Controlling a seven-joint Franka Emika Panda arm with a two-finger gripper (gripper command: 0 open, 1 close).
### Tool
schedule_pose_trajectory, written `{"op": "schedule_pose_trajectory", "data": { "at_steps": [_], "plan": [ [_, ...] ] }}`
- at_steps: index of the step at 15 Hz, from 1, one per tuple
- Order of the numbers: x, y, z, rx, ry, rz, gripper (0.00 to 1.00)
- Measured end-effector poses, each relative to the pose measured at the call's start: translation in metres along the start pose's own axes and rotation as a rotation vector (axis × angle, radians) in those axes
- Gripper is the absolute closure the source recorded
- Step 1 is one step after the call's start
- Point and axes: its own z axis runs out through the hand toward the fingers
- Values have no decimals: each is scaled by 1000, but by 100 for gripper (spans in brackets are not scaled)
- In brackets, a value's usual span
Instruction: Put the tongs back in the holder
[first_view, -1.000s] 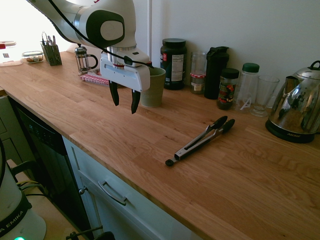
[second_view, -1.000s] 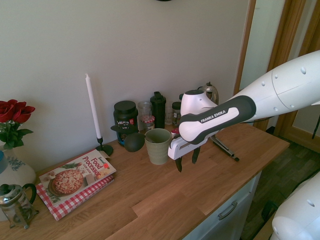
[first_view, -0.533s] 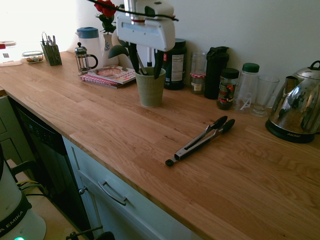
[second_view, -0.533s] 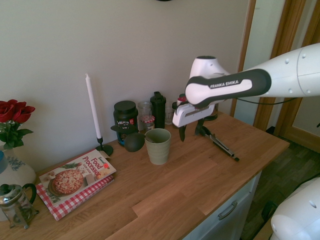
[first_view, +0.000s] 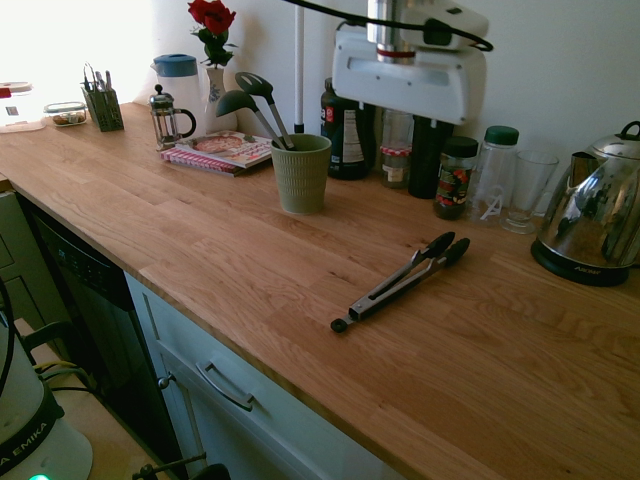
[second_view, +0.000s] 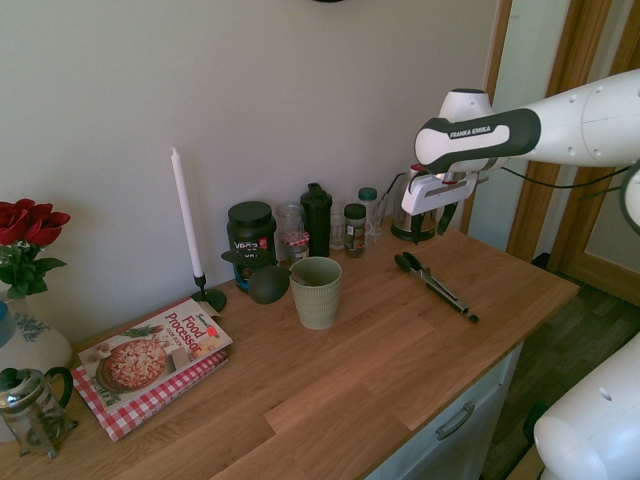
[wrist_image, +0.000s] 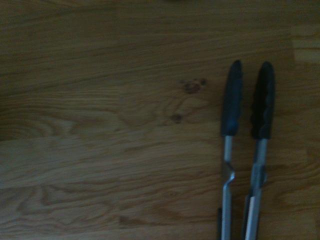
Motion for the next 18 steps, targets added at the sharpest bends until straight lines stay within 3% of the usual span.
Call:
{"op": "schedule_pose_trajectory", "data": {
  "at_steps": [11, 18],
  "plan": [
    [53, -37, 116, -37, 28, -56, 0],
    [57, -64, 101, -21, 59, -43, 0]
  ]
}}
